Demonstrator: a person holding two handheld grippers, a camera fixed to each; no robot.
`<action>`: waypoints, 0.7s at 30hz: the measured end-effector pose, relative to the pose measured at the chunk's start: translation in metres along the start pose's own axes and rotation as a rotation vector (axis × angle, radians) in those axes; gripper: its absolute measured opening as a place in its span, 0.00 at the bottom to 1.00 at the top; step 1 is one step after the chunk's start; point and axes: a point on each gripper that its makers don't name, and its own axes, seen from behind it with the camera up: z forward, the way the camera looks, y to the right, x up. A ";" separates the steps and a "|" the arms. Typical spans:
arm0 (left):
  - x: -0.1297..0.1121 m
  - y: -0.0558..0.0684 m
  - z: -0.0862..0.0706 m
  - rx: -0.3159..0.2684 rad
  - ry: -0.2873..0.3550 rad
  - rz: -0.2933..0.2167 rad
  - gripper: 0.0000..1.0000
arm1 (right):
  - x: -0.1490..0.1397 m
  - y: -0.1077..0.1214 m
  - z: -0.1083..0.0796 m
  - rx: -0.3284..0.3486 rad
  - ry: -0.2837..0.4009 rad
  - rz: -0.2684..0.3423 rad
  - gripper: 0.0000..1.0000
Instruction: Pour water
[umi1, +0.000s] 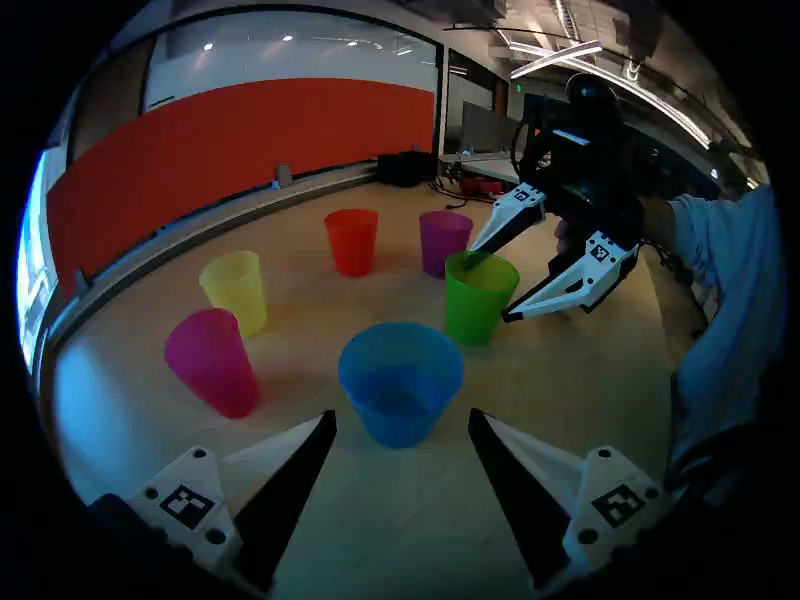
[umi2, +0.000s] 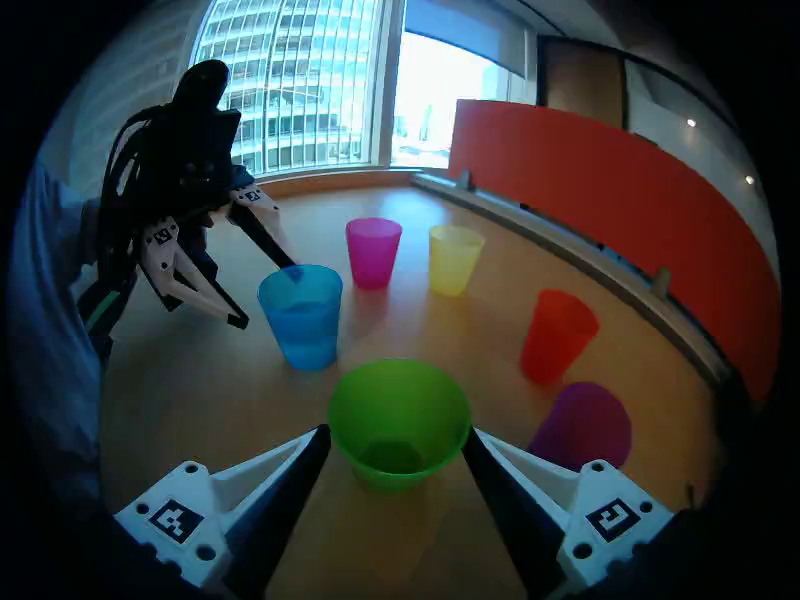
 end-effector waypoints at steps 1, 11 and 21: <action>0.000 -0.001 -0.001 0.004 0.002 -0.002 0.99 | -0.001 0.001 -0.002 -0.004 0.000 0.000 1.00; -0.001 -0.006 -0.022 0.058 0.028 -0.026 0.99 | -0.013 0.006 -0.029 -0.059 0.002 0.004 1.00; 0.001 -0.026 -0.050 0.167 0.074 -0.052 0.99 | -0.016 0.016 -0.058 -0.161 0.046 0.025 1.00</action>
